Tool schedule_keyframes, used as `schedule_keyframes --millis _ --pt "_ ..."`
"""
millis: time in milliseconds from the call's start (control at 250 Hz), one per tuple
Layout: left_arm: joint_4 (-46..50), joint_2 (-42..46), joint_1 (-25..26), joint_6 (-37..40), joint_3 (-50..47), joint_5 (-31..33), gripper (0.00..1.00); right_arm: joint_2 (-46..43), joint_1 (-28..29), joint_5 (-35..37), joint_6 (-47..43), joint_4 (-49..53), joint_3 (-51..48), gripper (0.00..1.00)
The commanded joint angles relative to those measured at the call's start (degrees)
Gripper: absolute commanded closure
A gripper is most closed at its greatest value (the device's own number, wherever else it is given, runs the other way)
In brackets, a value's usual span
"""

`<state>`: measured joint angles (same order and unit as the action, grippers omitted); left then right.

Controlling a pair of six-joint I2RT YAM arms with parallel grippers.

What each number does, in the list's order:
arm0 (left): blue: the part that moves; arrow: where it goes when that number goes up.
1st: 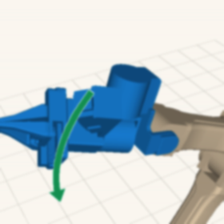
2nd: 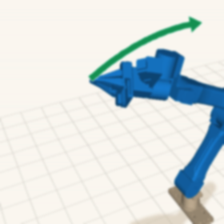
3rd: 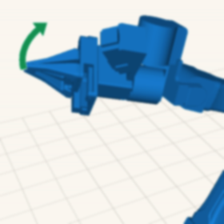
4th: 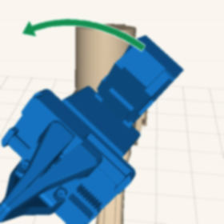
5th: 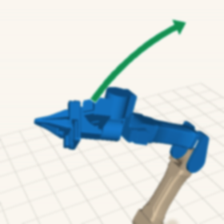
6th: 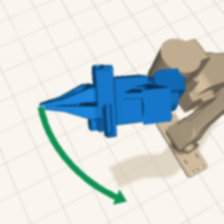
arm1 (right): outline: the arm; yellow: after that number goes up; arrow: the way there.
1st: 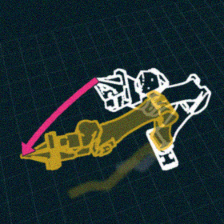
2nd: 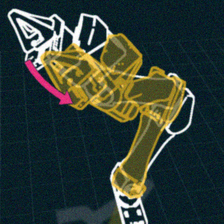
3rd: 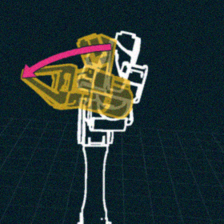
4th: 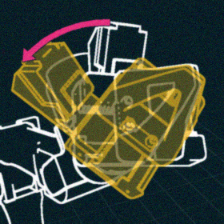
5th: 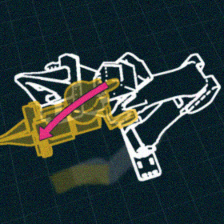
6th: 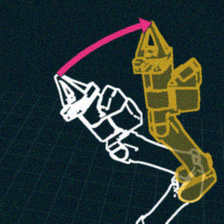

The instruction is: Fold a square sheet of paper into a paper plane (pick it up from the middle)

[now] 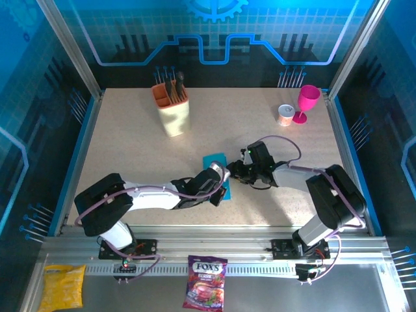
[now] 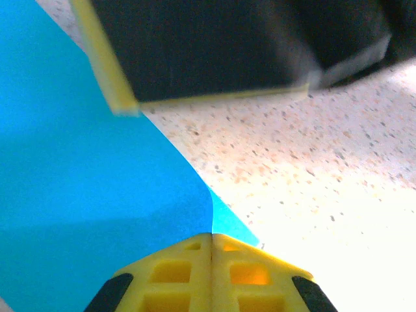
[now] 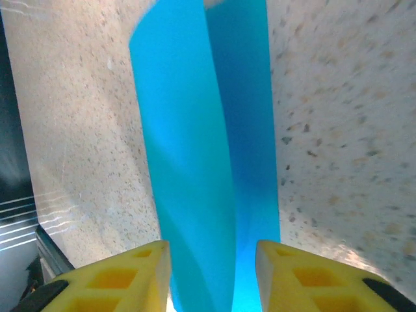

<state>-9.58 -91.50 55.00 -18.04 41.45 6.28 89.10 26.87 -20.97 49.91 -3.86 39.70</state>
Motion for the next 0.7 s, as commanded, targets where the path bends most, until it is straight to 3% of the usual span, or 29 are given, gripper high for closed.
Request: schedule_keyframes --millis 0,232,387,695 --pt "-0.76 1.67 0.02 -1.70 -1.44 -5.65 1.00 -1.84 -0.64 0.85 -6.77 8.91 3.86 0.64" --pt "-1.53 1.57 -0.07 -2.94 -1.98 -7.50 1.00 3.42 -0.51 -2.74 -10.87 10.40 9.61 0.89" --pt "-1.26 1.65 -0.06 -2.97 -1.94 -7.41 1.00 8.60 0.36 -4.57 -11.24 9.65 13.38 0.99" --pt "-0.45 1.20 -0.19 -2.35 -1.21 -7.03 1.00 15.68 0.90 -3.51 -10.61 6.90 14.18 1.00"
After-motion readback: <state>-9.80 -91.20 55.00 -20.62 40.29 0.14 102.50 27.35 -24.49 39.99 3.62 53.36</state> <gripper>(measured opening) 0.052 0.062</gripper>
